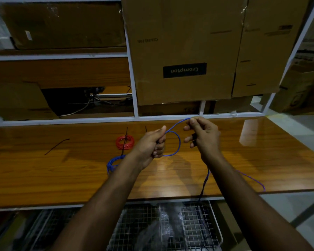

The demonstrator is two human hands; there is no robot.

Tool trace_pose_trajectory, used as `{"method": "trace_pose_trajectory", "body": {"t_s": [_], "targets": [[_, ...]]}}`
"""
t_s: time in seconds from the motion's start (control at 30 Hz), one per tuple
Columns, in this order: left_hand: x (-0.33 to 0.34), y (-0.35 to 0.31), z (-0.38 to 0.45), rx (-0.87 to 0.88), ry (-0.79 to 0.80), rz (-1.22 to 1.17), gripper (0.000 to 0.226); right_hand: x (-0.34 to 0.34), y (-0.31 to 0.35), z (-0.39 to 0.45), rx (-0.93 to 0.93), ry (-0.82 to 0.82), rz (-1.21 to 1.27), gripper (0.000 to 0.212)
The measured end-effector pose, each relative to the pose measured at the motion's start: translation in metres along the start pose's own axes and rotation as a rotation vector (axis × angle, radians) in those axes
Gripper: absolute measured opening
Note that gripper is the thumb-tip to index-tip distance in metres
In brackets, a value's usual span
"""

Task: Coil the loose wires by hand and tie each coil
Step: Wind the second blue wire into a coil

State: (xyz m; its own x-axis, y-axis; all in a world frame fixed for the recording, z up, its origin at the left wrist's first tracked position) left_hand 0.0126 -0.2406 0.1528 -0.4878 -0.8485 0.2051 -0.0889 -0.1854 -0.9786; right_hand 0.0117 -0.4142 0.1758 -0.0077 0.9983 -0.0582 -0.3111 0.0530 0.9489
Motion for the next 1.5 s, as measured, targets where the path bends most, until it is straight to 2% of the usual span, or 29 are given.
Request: {"method": "trace_pose_trajectory", "body": {"t_s": [0.1, 0.2, 0.27, 0.33, 0.43, 0.5, 0.57, 0.63, 0.7, 0.73, 0.8, 0.9, 0.93, 0.97, 1.07, 1.13, 1.2, 1.27, 1.3, 1.37, 1.5], "targets": [[0.003, 0.005, 0.002, 0.003, 0.046, -0.066, 0.044, 0.001, 0.003, 0.001, -0.032, -0.064, -0.065, 0.018], [0.009, 0.009, 0.001, 0.041, 0.185, -0.292, 0.028, -0.008, 0.007, 0.007, -0.059, -0.154, -0.168, 0.019], [0.011, 0.008, -0.001, 0.07, 0.23, -0.359, 0.021, -0.01, 0.006, 0.009, -0.063, -0.166, -0.198, 0.019], [0.009, 0.006, -0.002, 0.097, 0.203, -0.331, 0.022, -0.01, 0.004, 0.007, -0.062, -0.187, -0.263, 0.024], [0.004, 0.001, -0.002, 0.151, 0.132, -0.321, 0.025, -0.013, 0.001, 0.002, 0.017, -0.198, -0.504, 0.046], [0.0, -0.003, -0.002, 0.174, 0.088, -0.369, 0.026, -0.01, -0.009, 0.0, 0.145, -0.094, -0.742, 0.056], [-0.003, -0.008, 0.0, 0.196, 0.049, -0.367, 0.028, 0.0, -0.023, -0.003, 0.209, 0.103, -0.895, 0.047], [-0.006, -0.015, 0.001, 0.226, 0.013, -0.346, 0.029, 0.012, -0.036, -0.008, 0.222, 0.353, -0.827, 0.028], [-0.009, -0.019, 0.001, 0.246, -0.006, -0.372, 0.029, 0.019, -0.042, -0.015, 0.242, 0.556, -0.578, 0.043], [-0.01, -0.021, 0.001, 0.25, -0.005, -0.401, 0.028, 0.019, -0.044, -0.016, 0.254, 0.575, -0.47, 0.052], [-0.013, -0.023, 0.001, 0.248, 0.001, -0.456, 0.029, 0.014, -0.047, -0.015, 0.23, 0.463, -0.357, 0.047], [-0.015, -0.02, 0.003, 0.205, 0.005, -0.522, 0.03, 0.004, -0.046, -0.019, 0.183, 0.18, -0.369, 0.009], [-0.014, -0.018, 0.004, 0.18, 0.005, -0.541, 0.031, 0.003, -0.043, -0.022, 0.164, 0.118, -0.381, 0.007], [-0.013, -0.015, 0.004, 0.156, 0.003, -0.56, 0.033, 0.003, -0.041, -0.024, 0.141, 0.078, -0.43, 0.019], [-0.01, -0.007, 0.005, 0.117, -0.028, -0.605, 0.039, 0.011, -0.031, -0.03, -0.011, 0.042, -0.778, 0.031], [-0.013, -0.006, 0.006, 0.13, -0.065, -0.636, 0.04, 0.021, -0.022, -0.035, -0.033, 0.102, -0.984, 0.026], [-0.016, -0.006, 0.007, 0.156, -0.097, -0.667, 0.039, 0.032, -0.013, -0.043, 0.005, 0.267, -1.107, 0.011], [-0.02, -0.007, 0.008, 0.172, -0.115, -0.679, 0.038, 0.044, -0.008, -0.054, 0.051, 0.465, -1.139, 0.04], [-0.021, -0.007, 0.008, 0.177, -0.119, -0.678, 0.039, 0.049, -0.004, -0.058, 0.051, 0.508, -1.148, 0.049], [-0.02, -0.007, 0.008, 0.186, -0.116, -0.667, 0.039, 0.056, 0.005, -0.064, -0.025, 0.528, -1.204, 0.052], [-0.016, -0.003, 0.006, 0.217, -0.113, -0.605, 0.034, 0.061, 0.021, -0.063, -0.151, 0.502, -1.296, 0.045]]}}
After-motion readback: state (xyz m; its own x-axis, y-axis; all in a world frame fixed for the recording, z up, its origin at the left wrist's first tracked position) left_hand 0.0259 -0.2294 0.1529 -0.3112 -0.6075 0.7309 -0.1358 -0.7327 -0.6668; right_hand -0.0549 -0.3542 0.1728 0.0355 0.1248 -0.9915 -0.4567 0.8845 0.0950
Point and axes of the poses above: each hand's wrist, its own z-axis towards the middle knuckle, its own x-axis out of the palm, y = z × x, the point moved 4 cm from there along z, towards the middle knuckle, and after that the axes turned 11 degrees about y, right-handed, at the moved point
